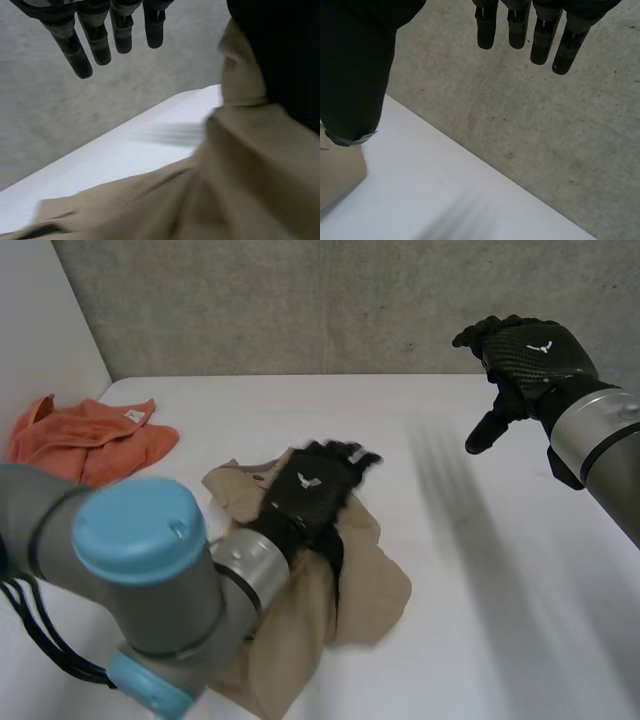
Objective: Fold the laundry.
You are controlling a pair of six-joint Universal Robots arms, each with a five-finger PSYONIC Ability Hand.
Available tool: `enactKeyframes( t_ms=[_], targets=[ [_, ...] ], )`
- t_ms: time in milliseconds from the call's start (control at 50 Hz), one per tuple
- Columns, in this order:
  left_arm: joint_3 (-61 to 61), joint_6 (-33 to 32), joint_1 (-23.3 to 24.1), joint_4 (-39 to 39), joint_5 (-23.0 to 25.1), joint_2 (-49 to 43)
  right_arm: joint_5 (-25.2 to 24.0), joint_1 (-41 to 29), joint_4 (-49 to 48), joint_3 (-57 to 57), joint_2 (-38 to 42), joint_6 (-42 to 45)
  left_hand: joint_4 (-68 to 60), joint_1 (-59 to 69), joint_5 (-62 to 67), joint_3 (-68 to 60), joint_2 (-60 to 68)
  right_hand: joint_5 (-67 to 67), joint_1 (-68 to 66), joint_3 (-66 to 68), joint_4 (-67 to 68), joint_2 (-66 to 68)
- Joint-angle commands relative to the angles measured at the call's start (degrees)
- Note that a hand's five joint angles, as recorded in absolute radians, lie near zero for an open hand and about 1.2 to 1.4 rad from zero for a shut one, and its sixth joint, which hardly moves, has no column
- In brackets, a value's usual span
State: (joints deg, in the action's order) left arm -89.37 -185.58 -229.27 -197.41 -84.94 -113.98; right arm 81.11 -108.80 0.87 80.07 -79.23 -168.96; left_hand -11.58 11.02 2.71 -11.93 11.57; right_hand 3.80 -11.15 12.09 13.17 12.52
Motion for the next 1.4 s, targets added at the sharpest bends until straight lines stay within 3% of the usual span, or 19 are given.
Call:
enactKeyframes(
  t_ms=[20,200,380,540,720,800,920,1000,1060,1080,1100,1120,1160,1280,1400],
  targets=[
    [0.95,-0.13,-12.68,2.64,-4.52,4.56,-1.22,-0.18,0.97,-0.35,0.66,3.71,1.37,-0.81,-2.50,1.72,-1.36,-3.80,1.15,-2.09,-3.17,-2.52],
    [-4.14,-0.04,-17.08,6.78,-9.02,8.60,-1.92,-2.46,8.97,0.08,4.79,18.66,1.58,-1.02,-2.71,1.93,-1.57,-3.80,1.15,-2.09,-3.17,-2.52],
    [-9.24,0.05,-18.14,10.55,-8.84,13.26,-1.83,-8.53,8.36,-0.70,8.30,21.57,1.37,-0.81,-2.50,1.72,-1.36,-3.80,1.15,-2.09,-3.17,-2.52],
    [-11.62,0.22,-17.52,15.56,-8.58,15.54,-2.71,-10.11,6.34,-8.25,16.12,15.87,-0.14,0.70,-0.99,0.21,0.15,-3.80,1.15,-2.09,-3.17,-2.52],
    [-12.68,0.31,-16.21,16.09,-8.32,16.16,-13.07,-10.82,6.43,-21.52,32.19,3.56,-11.41,11.97,10.28,-11.06,11.42,-3.80,1.15,-2.09,-3.17,-2.52],
    [-12.59,0.31,-14.89,16.01,-8.31,15.99,-15.62,-11.43,7.04,-26.61,38.69,2.59,-15.27,15.83,14.14,-14.92,15.28,-3.80,1.15,-2.09,-3.17,-2.52],
    [-12.06,0.57,-13.13,15.65,-8.23,15.28,-15.46,-12.49,7.57,-30.23,43.11,2.67,-15.46,16.02,14.33,-15.10,15.47,-3.80,1.15,-2.09,-3.17,-2.52],
    [-11.10,1.10,-11.02,15.30,-7.79,14.93,-15.72,-12.49,7.48,-31.03,43.55,2.67,-15.79,16.35,14.66,-15.44,15.80,8.01,-10.67,9.72,8.65,9.29],
    [-8.99,1.63,-9.79,15.21,-6.74,13.09,-16.07,-12.49,7.48,-31.03,43.29,2.67,-21.30,21.87,20.17,-20.95,21.32,34.04,-36.70,35.75,34.68,35.32],
    [-8.38,1.80,-9.62,15.30,-6.47,12.56,-16.33,-12.49,7.48,-31.11,43.20,2.67,-27.34,27.90,26.21,-26.98,27.35,44.12,-46.77,45.83,44.75,45.40],
    [-7.85,1.80,-9.53,15.22,-6.38,11.86,-16.42,-12.49,7.48,-31.20,42.94,2.67,-36.22,36.79,35.09,-35.87,36.24,63.20,-65.86,64.91,63.84,64.48],
    [-6.36,1.89,-9.53,15.21,-6.47,10.81,-16.42,-12.49,7.39,-31.38,42.67,2.59,-55.96,56.52,54.83,-55.61,55.98,66.17,-68.82,67.88,66.80,67.45],
    [-4.60,1.80,-9.53,15.13,-6.64,9.92,-15.90,-12.40,7.22,-31.99,41.89,2.59,-68.38,68.95,67.25,-68.03,68.40,66.20,-68.85,67.91,66.83,67.48],
    [8.05,1.10,-10.05,14.07,-7.96,9.22,-14.49,-11.61,6.96,-37.17,34.51,0.74,-68.42,68.98,67.29,-68.07,68.43,66.20,-68.85,67.91,66.83,67.48],
    [18.79,-0.22,-12.69,11.26,-11.04,11.06,-8.51,-8.80,6.69,-40.61,22.21,1.00,-68.42,68.98,67.29,-68.07,68.43,66.20,-68.85,67.91,66.83,67.48]
  ],
)
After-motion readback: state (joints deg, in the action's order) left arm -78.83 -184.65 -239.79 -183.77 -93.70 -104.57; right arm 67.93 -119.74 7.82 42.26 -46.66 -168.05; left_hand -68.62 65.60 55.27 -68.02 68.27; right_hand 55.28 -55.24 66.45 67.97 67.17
